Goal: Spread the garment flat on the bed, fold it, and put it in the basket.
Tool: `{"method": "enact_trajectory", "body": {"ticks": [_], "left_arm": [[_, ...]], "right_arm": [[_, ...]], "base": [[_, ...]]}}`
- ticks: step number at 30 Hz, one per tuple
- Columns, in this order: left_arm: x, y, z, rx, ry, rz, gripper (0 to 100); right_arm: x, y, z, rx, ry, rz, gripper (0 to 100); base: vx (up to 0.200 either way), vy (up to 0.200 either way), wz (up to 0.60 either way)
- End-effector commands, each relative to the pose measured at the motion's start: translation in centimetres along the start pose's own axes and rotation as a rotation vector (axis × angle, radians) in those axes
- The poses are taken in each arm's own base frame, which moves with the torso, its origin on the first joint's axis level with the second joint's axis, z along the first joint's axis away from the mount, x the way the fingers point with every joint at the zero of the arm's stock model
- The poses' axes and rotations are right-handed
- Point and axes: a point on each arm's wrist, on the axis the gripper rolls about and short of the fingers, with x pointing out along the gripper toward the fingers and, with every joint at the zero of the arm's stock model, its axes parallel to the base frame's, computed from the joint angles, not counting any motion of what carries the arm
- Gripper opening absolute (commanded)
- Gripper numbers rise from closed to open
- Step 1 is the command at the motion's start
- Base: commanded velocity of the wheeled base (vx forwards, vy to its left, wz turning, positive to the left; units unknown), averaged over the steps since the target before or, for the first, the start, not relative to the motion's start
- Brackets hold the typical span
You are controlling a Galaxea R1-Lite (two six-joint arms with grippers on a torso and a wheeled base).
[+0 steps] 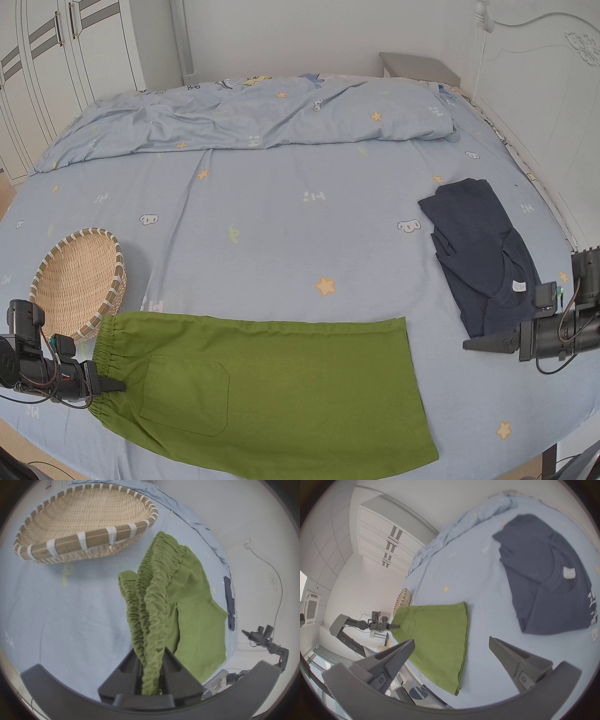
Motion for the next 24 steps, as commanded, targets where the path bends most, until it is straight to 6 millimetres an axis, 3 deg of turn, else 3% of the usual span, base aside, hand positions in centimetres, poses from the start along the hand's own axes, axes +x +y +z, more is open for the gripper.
{"method": "enact_trajectory", "body": {"ticks": [1,10,17,24], "left_arm": [[-0.5,-0.3,0.0,0.024,-0.027,0.031,0],[-2.4,-1.9,1.7,0.089,-0.117,0.065,0],[-6.0,-6.9,4.6,0.184,-0.112,0.094,0],[-7.5,-9.0,5.5,0.226,-0.096,0.131,0]], "right_arm": [[-3.3,2.4,2.1,-0.092,-0.148,-0.012,100],[-4.2,3.2,2.9,-0.119,-0.187,-0.006,100],[-4.7,3.2,3.6,-0.108,-0.203,-0.021,100],[-5.0,3.2,3.6,-0.104,-0.212,-0.029,100]], "base": [[0.000,0.000,0.00],[0.000,0.000,0.00],[0.000,0.000,0.00],[0.000,0.000,0.00]]}}
